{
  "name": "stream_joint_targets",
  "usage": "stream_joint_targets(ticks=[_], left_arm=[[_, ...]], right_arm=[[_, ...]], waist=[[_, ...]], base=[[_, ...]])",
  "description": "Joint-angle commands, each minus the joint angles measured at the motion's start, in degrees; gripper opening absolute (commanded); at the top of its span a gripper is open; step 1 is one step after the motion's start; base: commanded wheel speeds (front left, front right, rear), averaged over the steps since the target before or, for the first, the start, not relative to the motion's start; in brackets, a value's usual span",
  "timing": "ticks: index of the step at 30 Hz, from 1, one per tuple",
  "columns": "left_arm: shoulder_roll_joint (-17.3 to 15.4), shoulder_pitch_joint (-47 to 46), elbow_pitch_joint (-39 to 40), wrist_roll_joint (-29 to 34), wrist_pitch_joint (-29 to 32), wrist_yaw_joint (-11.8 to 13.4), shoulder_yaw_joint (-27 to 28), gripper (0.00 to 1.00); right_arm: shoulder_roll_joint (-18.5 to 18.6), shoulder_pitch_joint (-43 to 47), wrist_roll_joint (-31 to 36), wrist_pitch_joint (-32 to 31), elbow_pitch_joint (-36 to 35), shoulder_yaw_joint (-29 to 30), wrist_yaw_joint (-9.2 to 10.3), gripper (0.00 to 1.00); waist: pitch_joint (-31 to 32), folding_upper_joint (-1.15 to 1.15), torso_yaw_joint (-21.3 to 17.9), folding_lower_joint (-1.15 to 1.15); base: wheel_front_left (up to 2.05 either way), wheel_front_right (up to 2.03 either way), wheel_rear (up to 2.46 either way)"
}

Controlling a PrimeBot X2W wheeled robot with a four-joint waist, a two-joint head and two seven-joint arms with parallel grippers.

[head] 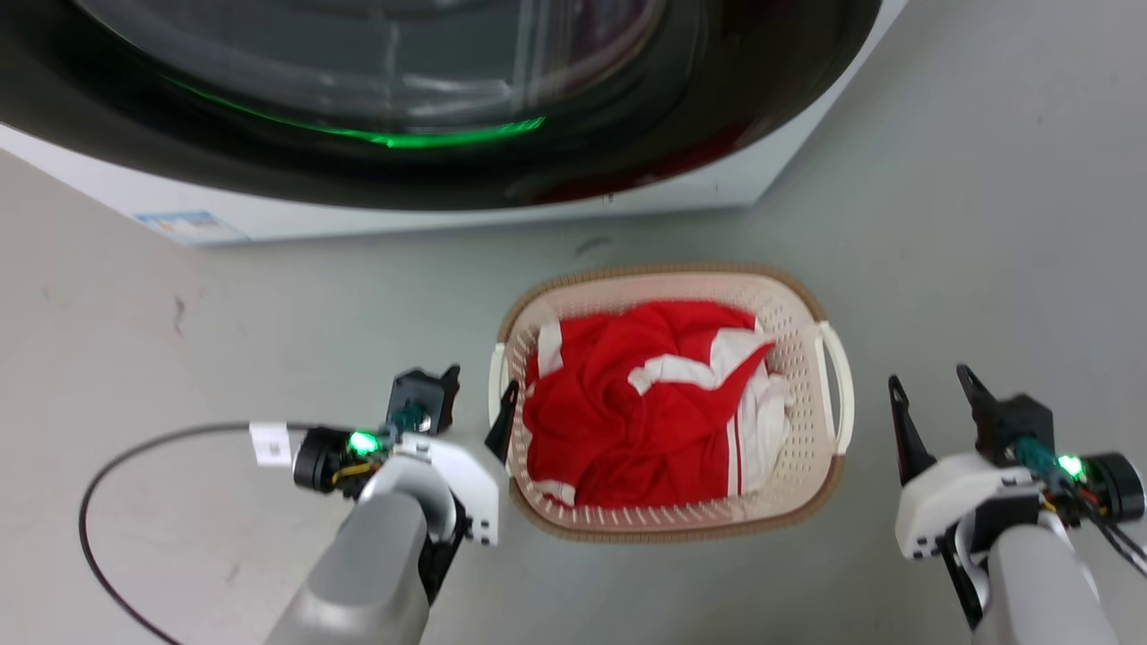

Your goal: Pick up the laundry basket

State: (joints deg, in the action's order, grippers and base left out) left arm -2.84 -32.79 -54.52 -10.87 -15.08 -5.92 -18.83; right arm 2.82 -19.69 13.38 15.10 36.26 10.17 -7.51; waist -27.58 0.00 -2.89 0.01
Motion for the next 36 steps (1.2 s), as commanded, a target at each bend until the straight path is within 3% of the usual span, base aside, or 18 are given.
stream_joint_targets(ticks=[1,9,17,36], left_arm=[[-0.08,-1.48,-0.74,-0.19,-0.14,-0.15,-0.21,1.0],[-0.09,-9.69,-10.64,-3.61,1.55,-1.14,-2.83,1.0],[-0.1,-14.86,-14.63,-6.67,3.3,-1.46,-5.66,1.0],[-0.1,-19.3,-16.23,-13.28,3.91,-1.45,-12.69,1.0]], right_arm=[[0.11,-1.66,0.32,0.1,0.71,0.11,0.04,1.0],[0.11,-9.56,3.23,0.11,9.33,0.02,0.04,1.0],[0.75,-15.73,5.79,0.11,16.8,-0.17,0.04,1.0],[0.86,-22.17,10.14,0.1,21.96,2.58,0.04,1.0]], waist=[[-3.18,0.0,-0.37,-0.01],[-9.79,0.0,-0.32,-0.01],[-14.43,0.0,-0.02,-0.01],[-21.62,0.0,1.5,-0.01]], base=[[0.0,0.0,0.0],[0.0,0.0,0.0],[0.0,0.0,0.0],[0.0,0.0,0.0]])
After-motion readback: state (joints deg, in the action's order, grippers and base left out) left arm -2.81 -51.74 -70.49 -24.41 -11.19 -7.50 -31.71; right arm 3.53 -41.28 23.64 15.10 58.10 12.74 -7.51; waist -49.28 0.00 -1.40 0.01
